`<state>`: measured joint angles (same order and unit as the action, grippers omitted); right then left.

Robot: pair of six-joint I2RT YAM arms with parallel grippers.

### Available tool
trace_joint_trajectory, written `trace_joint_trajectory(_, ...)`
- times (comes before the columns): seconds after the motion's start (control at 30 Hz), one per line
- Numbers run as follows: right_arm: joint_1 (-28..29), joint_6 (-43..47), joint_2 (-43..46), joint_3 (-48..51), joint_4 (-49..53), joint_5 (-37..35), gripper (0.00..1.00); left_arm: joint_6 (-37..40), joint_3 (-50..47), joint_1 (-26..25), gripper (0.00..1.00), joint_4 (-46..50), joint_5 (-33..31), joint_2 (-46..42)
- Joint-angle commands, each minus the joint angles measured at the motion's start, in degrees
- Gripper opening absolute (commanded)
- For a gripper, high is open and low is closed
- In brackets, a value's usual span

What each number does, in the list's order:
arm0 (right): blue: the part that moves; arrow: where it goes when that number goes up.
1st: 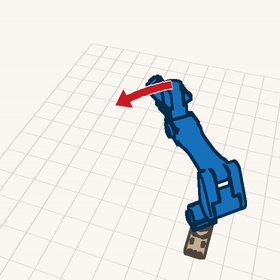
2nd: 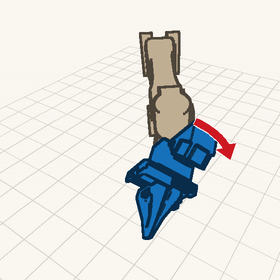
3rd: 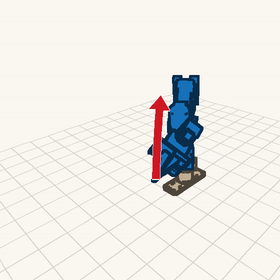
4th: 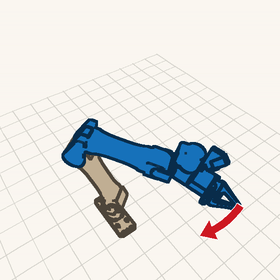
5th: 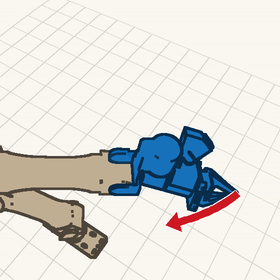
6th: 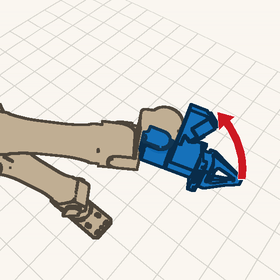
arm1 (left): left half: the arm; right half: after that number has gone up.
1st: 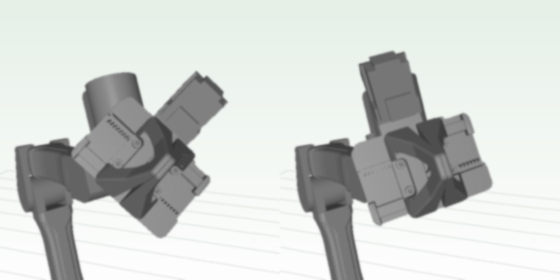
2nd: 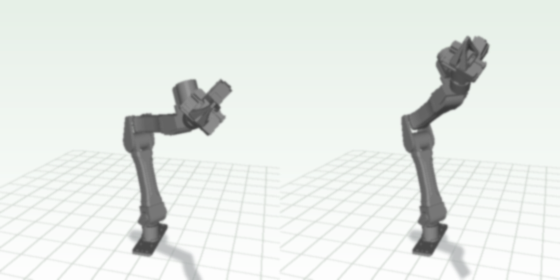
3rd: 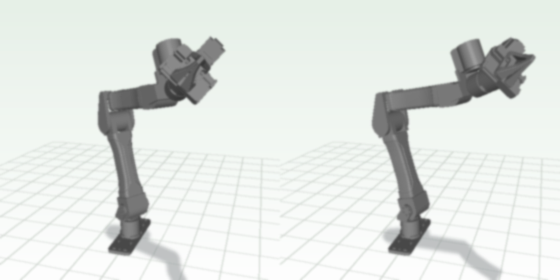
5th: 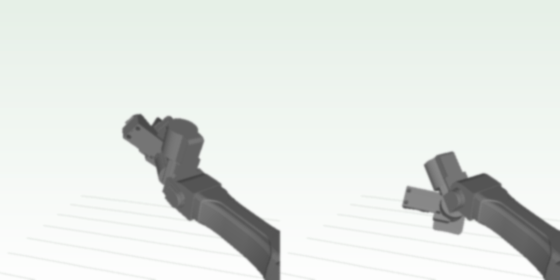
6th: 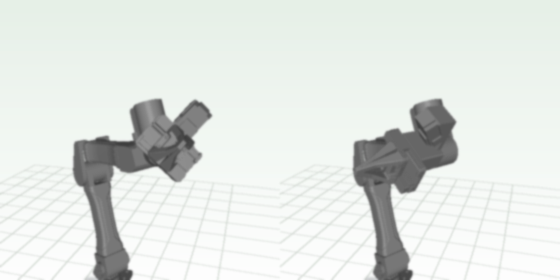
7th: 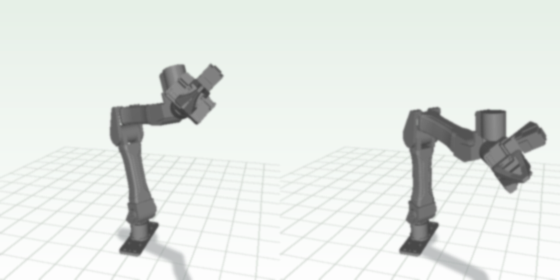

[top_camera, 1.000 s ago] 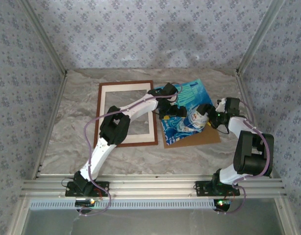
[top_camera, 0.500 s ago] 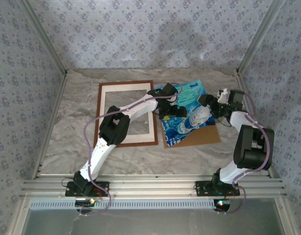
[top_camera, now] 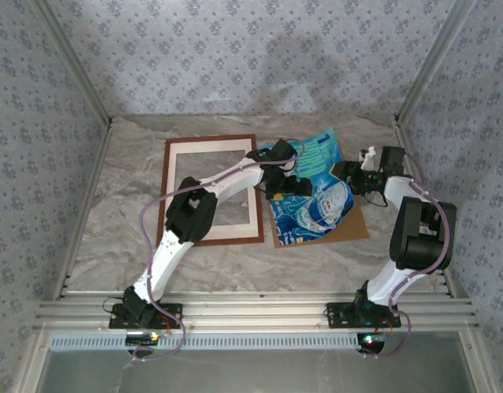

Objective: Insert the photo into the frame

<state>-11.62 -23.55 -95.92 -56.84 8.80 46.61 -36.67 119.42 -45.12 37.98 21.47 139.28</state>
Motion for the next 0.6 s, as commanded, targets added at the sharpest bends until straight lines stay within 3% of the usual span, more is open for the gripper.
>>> trace_joint_trajectory(0.0, -0.81, 1.26, -0.16, -0.88, 4.87, -3.1, 0.5, 0.89, -1.82, -0.83, 0.98, 3.9, 0.71, 1.27)
trace_joint_trajectory(0.3, -1.39, 3.19, -0.05, -1.08, 9.9, -5.59, 0.24, 2.81, -0.48, -0.76, 0.99, 5.24, -0.16, 1.25)
trace_joint_trajectory(0.57, -1.4, 4.81, 2.05, -2.4, 15.95, -9.24, 0.24, 8.13, 3.07, -0.79, 0.98, 9.3, -3.71, 0.99)
